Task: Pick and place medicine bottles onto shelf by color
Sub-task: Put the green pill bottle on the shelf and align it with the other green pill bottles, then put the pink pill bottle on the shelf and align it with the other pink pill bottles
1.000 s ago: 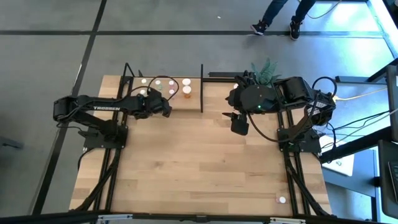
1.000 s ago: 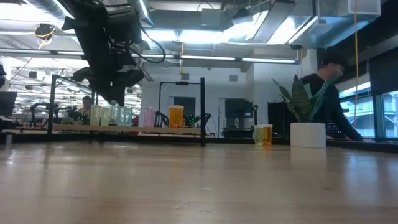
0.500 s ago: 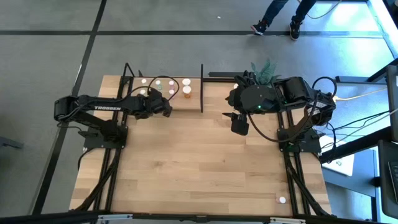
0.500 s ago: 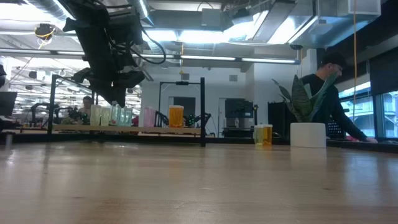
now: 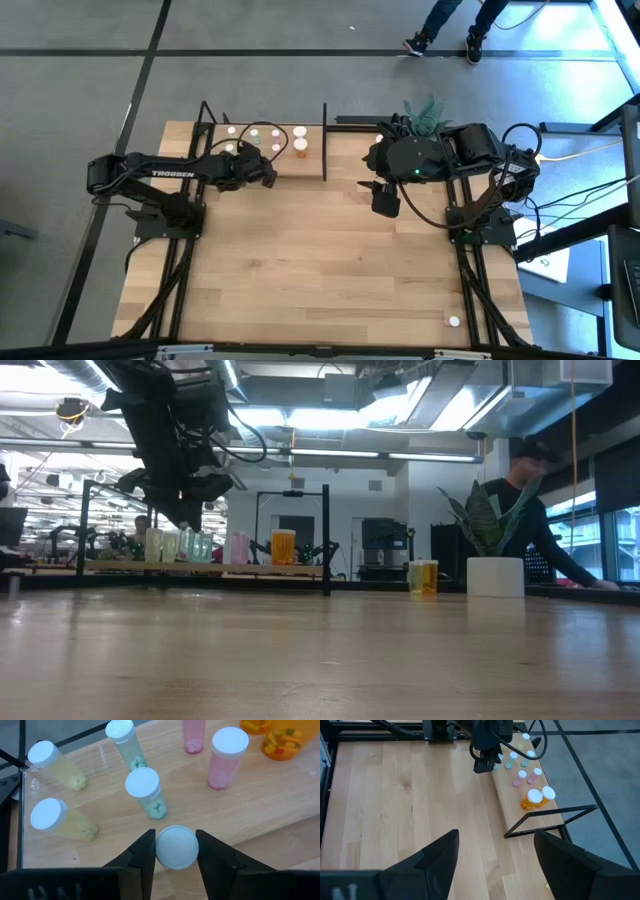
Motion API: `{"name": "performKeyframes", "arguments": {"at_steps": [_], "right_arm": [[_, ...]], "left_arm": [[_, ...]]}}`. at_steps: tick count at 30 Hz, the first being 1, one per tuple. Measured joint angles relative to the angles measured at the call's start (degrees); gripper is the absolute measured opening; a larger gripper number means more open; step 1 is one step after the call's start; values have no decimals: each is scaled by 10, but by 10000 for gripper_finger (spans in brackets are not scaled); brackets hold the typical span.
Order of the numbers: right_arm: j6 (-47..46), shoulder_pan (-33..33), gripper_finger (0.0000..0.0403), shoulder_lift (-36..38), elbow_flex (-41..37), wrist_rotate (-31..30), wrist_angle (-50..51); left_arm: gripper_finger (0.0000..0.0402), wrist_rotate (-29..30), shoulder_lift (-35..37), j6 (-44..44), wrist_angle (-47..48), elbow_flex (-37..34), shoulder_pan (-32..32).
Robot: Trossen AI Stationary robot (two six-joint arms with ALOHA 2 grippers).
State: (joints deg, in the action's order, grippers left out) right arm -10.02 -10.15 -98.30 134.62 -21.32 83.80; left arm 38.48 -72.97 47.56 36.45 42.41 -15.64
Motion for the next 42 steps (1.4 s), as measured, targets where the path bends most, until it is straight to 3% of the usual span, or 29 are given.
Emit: {"name": "performKeyframes", "arguments": {"at_steps": [7, 26, 42], "right_arm": [[0, 0, 259, 0, 0, 0, 0], [0, 0, 259, 0, 0, 0, 0], [0, 0, 259, 0, 0, 0, 0]], "left_arm": [[115, 0, 0, -1, 0, 0, 0], [153, 0, 0, 3, 0, 0, -4], [151, 0, 4, -1, 0, 1, -4]]}}
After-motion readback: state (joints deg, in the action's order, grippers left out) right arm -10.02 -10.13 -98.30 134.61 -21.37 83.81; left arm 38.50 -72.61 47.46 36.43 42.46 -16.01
